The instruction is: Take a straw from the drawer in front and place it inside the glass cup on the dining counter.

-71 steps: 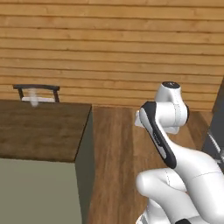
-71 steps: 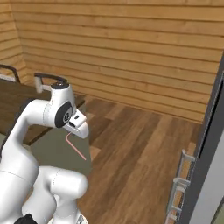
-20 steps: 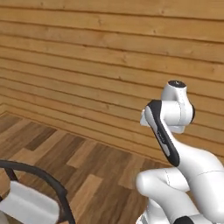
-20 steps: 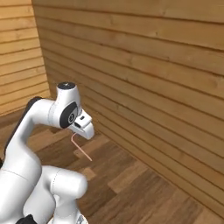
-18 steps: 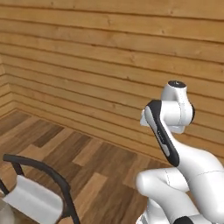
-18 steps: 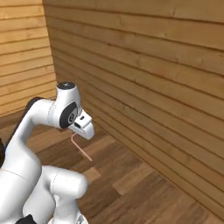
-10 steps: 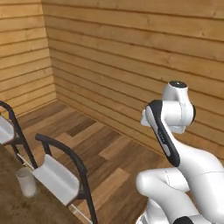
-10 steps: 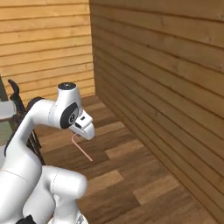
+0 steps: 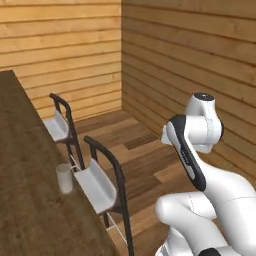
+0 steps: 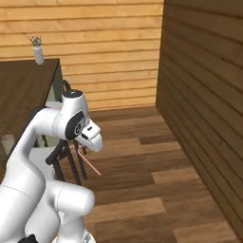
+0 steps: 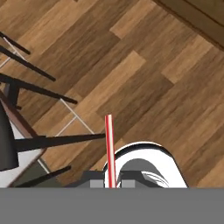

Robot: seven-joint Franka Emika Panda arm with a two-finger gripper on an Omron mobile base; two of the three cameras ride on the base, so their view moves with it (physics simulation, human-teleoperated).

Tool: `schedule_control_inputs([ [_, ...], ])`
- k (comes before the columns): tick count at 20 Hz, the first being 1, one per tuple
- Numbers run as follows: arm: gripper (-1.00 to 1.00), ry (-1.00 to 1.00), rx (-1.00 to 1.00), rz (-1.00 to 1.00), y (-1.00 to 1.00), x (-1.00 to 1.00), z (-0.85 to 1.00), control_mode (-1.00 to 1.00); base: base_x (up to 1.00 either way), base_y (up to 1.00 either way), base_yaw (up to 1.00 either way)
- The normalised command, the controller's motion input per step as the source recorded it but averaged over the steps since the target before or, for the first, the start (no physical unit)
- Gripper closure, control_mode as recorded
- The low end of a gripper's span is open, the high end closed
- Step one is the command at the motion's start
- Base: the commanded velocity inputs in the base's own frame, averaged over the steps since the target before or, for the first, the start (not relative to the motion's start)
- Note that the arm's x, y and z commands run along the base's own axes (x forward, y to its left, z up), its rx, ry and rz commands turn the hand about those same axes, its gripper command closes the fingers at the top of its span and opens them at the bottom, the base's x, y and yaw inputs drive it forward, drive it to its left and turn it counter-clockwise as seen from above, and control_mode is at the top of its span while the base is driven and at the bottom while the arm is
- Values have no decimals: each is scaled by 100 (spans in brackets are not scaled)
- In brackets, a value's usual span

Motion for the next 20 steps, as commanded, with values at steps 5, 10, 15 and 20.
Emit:
schedule_control_inputs([
  [5,100,0,0,0,0,0,0,100,36,5,54],
  [10,100,0,0,0,0,0,0,100,28,10,51],
  [15,100,0,0,0,0,0,0,100,23,12,47],
  [20,100,0,0,0,0,0,0,100,5,11,47],
])
